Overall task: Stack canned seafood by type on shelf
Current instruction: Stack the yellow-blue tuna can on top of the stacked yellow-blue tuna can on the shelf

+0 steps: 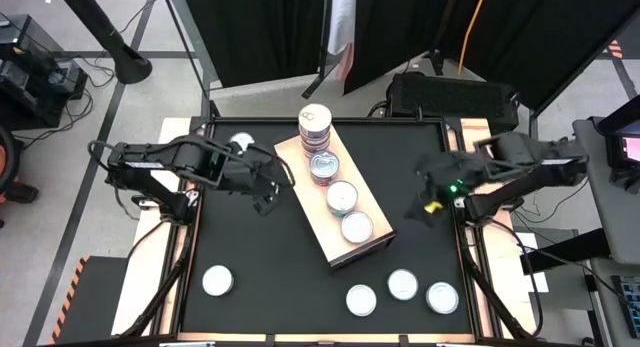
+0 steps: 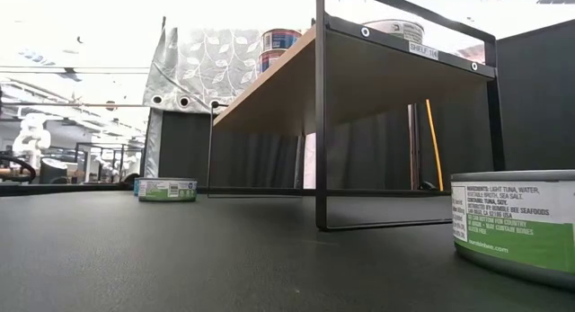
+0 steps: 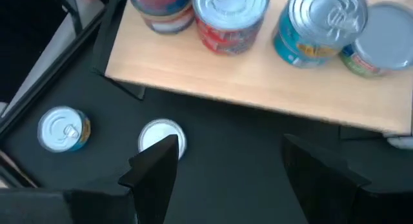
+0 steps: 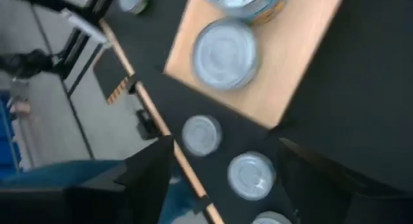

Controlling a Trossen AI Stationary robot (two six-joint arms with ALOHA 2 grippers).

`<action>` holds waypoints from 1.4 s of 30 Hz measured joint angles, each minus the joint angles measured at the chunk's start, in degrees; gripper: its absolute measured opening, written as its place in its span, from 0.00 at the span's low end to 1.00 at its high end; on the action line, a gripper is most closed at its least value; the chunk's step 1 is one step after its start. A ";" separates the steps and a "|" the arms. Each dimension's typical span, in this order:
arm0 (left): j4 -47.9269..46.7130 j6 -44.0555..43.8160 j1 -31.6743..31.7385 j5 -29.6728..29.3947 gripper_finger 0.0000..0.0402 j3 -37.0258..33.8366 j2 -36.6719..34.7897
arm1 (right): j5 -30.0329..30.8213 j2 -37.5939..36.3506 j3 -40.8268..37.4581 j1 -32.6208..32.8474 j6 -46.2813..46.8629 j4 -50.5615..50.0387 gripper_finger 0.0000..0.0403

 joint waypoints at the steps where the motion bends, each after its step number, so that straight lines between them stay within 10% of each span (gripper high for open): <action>1: 0.25 -0.30 -0.66 0.00 0.68 -0.68 -0.73 | 1.41 -0.14 -0.26 2.29 0.65 -0.17 0.62; 21: 2.91 -3.72 -6.98 -1.79 0.68 -6.75 -5.73 | 7.02 2.16 -38.94 33.09 19.29 35.78 0.02; 42: 11.06 -13.85 -17.06 -4.28 0.68 -6.75 -0.85 | 3.03 16.33 -44.06 41.96 17.85 46.53 0.00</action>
